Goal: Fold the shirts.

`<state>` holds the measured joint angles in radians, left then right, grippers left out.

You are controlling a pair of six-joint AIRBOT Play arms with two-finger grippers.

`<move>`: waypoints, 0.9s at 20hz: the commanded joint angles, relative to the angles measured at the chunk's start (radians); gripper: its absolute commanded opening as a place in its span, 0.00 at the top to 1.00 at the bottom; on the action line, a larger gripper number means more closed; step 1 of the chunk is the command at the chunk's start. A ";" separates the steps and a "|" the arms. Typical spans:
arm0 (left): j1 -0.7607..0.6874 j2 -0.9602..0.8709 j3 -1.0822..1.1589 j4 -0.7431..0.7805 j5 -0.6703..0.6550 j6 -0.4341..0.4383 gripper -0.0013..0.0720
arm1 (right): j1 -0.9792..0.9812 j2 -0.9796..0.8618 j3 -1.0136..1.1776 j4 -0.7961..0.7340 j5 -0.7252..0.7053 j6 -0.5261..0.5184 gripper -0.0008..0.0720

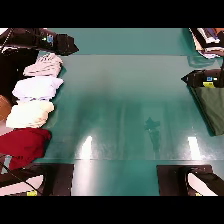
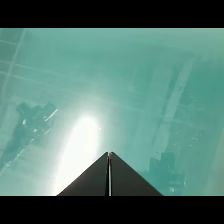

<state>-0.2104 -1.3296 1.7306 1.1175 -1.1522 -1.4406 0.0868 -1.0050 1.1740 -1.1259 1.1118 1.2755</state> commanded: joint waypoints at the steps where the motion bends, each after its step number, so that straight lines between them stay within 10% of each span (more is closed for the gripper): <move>1: -0.001 0.000 0.000 0.000 0.001 0.000 0.95 | 0.002 0.001 0.001 0.000 -0.002 0.000 0.97; 15: -0.001 0.000 0.000 0.036 0.034 0.023 0.94 | 0.003 0.001 0.001 0.001 0.009 0.001 0.97; 17: -0.001 -0.004 0.000 0.213 0.092 0.018 0.19 | 0.003 0.001 0.001 0.001 0.008 0.001 0.97; 18: 0.000 -0.016 -0.001 0.349 0.126 -0.027 0.12 | 0.003 0.001 0.001 0.001 0.009 0.001 0.97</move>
<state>-0.2119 -1.3346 1.7306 1.2346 -1.0988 -1.4319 0.0887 -1.0050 1.1740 -1.1255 1.1187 1.2758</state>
